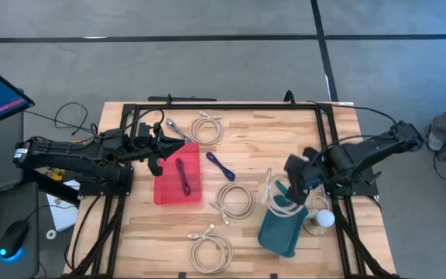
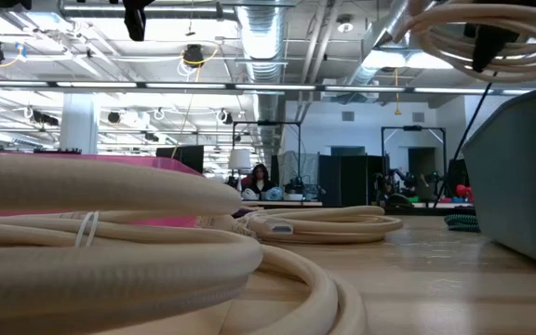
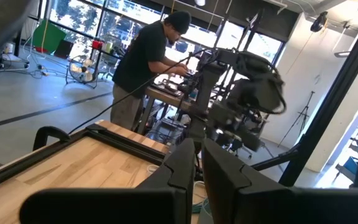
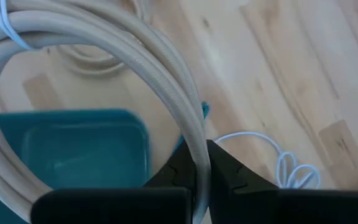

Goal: Pick & Place USB Port
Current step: Put the white HDMI cable into the blue bin

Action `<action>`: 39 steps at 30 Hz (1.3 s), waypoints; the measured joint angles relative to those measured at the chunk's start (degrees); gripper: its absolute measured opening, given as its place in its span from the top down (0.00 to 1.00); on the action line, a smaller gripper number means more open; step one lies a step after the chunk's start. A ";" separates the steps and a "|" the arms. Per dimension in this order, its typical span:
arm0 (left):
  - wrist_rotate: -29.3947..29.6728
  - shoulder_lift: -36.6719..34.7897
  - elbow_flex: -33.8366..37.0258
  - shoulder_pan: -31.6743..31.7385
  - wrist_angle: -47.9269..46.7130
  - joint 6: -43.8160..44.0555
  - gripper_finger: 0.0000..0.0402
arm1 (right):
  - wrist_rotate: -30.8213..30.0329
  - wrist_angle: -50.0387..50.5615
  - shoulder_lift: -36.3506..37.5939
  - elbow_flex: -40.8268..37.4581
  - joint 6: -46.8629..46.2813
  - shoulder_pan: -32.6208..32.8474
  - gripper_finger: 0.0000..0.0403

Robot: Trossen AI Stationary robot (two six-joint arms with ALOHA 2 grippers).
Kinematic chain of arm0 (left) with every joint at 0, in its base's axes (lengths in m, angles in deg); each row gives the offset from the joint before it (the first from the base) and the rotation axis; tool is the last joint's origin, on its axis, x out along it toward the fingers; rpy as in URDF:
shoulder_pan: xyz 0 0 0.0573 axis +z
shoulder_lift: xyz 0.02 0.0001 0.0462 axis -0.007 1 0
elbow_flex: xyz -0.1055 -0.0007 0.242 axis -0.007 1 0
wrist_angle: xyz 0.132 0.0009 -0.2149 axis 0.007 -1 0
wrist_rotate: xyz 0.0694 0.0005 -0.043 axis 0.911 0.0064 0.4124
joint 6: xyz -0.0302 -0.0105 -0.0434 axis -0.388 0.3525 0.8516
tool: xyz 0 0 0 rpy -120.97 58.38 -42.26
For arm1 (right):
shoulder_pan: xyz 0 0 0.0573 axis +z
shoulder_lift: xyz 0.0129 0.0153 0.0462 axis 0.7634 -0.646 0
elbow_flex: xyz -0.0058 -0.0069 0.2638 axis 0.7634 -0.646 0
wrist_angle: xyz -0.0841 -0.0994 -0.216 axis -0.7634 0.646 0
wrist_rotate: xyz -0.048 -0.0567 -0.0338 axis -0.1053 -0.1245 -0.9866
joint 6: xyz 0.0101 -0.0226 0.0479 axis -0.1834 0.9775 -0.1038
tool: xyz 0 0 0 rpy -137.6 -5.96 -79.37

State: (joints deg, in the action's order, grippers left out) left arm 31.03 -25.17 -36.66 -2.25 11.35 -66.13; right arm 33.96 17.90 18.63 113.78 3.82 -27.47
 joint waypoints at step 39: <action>-0.02 0.00 0.02 0.00 0.00 -1.88 0.92 | 1.69 -16.69 -16.01 -10.10 -10.80 11.44 0.99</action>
State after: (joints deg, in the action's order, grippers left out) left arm 31.01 -25.16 -36.63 -2.25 11.35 -68.01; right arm 35.66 1.21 2.61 103.68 -6.98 -16.03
